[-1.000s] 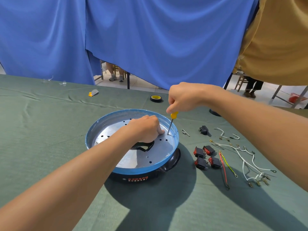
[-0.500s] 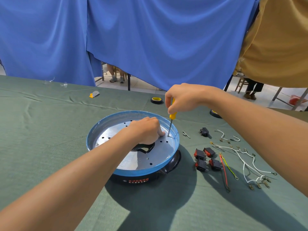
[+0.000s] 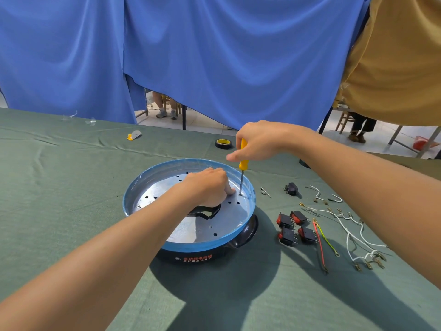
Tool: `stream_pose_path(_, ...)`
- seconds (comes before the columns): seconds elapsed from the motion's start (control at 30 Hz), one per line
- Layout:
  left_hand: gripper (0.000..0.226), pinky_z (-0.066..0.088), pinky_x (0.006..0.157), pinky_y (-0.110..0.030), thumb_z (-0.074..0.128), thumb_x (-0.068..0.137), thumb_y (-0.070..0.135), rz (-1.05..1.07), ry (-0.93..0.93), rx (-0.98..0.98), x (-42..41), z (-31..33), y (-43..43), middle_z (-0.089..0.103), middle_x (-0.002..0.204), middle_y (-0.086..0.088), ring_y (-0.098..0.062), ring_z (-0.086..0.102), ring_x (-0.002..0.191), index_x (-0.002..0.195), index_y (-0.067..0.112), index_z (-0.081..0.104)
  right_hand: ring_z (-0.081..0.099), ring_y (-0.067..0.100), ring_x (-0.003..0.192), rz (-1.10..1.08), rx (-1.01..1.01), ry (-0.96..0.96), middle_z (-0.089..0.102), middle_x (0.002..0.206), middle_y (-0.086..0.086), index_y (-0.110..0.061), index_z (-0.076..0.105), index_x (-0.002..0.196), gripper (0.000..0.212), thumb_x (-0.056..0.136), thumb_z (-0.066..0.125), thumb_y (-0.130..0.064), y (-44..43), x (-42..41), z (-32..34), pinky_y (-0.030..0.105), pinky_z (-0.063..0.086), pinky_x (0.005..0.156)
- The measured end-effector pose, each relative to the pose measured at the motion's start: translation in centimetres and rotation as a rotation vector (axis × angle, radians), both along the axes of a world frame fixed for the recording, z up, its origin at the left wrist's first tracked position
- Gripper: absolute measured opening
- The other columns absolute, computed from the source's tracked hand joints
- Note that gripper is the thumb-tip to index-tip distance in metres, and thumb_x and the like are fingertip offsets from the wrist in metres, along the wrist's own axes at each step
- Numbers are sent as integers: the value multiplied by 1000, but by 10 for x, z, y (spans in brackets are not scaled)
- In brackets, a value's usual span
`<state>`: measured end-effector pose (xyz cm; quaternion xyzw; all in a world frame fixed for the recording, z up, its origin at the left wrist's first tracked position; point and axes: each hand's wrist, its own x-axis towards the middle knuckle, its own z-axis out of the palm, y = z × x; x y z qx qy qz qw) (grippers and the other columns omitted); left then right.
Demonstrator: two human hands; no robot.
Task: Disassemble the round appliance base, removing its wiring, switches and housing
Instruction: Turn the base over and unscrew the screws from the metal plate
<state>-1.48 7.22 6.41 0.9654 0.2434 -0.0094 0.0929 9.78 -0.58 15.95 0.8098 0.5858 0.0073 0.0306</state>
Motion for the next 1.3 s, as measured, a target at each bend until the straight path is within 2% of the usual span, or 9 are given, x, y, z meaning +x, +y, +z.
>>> stream_pose_path(0.1,34,32,65,-35,41,100,20,1,-2,-3,1,-1,1,53,114,0,-21,41,98,126,20,62,40,22,60,-38,89,-11,43,62,4,-10,48,64,51,95,47,-51,0,0,-4,30,29,52)
stream_pose_path(0.2,35,27,55,-30,41,100,18,-12,-8,-7,2,-1,2,56,110,2,-22,46,95,125,23,65,44,25,68,-24,98,26,62,83,21,0,67,92,30,87,53,-25,0,-4,-3,32,35,56)
stream_pose_path(0.4,35,38,68,-37,42,100,17,-30,-16,-32,3,-4,7,61,103,4,-23,49,92,126,26,65,49,20,67,-99,151,-6,54,70,3,-13,59,74,44,90,51,-53,-1,2,-11,29,34,54)
stream_pose_path(0.53,35,41,71,-40,42,99,19,-20,-16,-43,3,-6,7,62,106,2,-24,49,95,125,26,65,54,24,79,-73,211,79,66,94,15,-8,67,95,25,81,60,-26,-1,1,-14,38,50,65)
stream_pose_path(0.77,36,47,79,-44,41,97,18,23,-41,-36,1,-9,4,63,107,-2,-26,51,94,124,21,65,45,24,65,-128,290,82,51,65,9,-6,57,74,42,87,58,-46,-5,3,-21,31,34,55)
stream_pose_path(0.9,36,48,79,-44,41,98,17,36,-62,-46,2,-11,2,64,105,-3,-25,52,91,125,18,64,55,27,78,-102,316,138,66,92,18,-8,68,94,25,81,59,-27,-8,3,-23,40,50,64)
stream_pose_path(1.03,35,39,68,-38,40,98,20,66,-66,-29,3,-11,2,63,105,-2,-24,51,89,124,21,64,49,23,69,-142,324,109,58,75,14,-4,60,84,48,84,59,-52,-10,8,-25,36,41,59)
stream_pose_path(1.23,32,47,75,-40,42,100,21,70,-48,-48,6,-10,0,65,105,-3,-22,54,89,125,17,63,58,22,88,-69,313,141,64,87,4,-23,63,79,7,82,61,-29,-13,6,-23,36,51,68)
stream_pose_path(1.3,33,48,77,-40,42,100,20,73,-48,-45,7,-10,0,66,104,-2,-22,54,88,125,17,63,60,25,89,-105,294,111,65,90,9,-12,65,89,31,82,60,-42,-13,6,-22,38,51,69)
